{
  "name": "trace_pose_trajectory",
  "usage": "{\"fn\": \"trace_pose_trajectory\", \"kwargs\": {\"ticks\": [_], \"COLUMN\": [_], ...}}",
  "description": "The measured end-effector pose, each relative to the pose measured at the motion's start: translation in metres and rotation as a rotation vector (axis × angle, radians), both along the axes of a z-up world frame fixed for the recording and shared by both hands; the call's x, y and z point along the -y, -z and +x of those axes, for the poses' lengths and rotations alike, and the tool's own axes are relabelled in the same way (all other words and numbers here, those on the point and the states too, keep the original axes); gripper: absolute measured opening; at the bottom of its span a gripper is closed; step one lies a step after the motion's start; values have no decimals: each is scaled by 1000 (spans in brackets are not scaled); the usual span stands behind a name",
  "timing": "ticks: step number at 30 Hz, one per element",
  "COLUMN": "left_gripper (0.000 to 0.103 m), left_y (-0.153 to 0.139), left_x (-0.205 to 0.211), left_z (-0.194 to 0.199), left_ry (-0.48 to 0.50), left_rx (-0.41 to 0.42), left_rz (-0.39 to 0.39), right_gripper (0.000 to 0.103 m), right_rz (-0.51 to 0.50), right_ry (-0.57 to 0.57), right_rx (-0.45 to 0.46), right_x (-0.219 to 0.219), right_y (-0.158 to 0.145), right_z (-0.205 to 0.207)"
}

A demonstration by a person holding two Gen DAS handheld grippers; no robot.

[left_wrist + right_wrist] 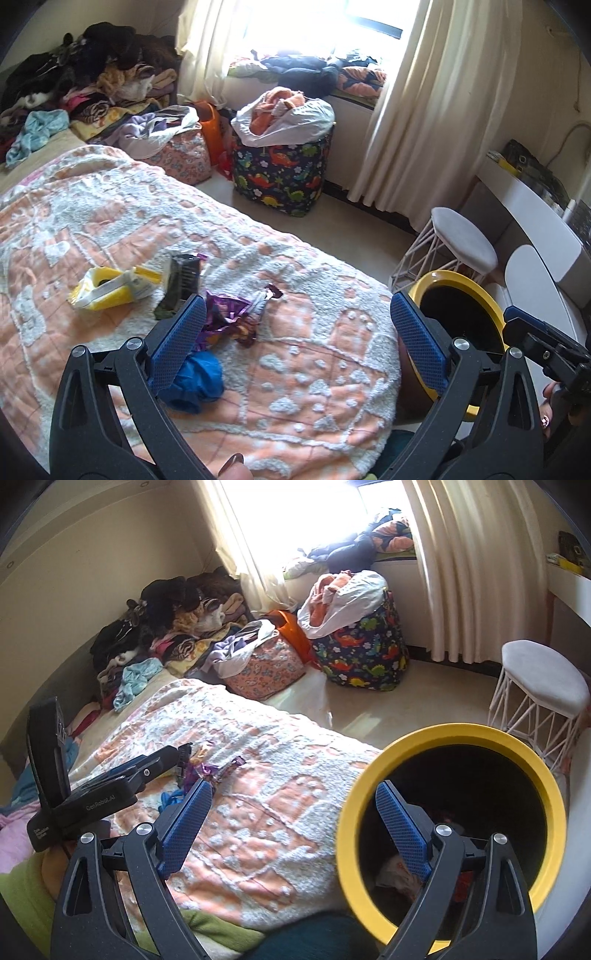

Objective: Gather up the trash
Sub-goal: 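Move both tools back toward the black snack bag and wrappers on the bed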

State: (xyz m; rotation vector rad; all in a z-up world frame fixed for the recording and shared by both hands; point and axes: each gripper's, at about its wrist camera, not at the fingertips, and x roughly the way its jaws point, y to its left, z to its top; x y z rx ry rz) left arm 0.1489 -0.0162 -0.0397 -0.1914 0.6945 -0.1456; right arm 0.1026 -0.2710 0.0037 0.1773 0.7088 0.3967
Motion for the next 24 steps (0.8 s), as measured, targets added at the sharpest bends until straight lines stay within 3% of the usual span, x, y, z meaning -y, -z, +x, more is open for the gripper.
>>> {"fn": "trace_pose_trajectory", "kwargs": {"ticks": [8, 24], "left_gripper": [92, 92], "left_y": [3, 32], "left_x": [-37, -105], "left_z": [-1, -2], "left_ry": [-64, -169], "left_rx": [1, -87], "left_rz": [-8, -51], "right_gripper": [88, 88], "right_rz": [18, -24], "right_ry": [-54, -127], "right_rx": [-24, -94], "right_x": [-36, -96], "right_y": [-1, 24], "right_z": [15, 55]}}
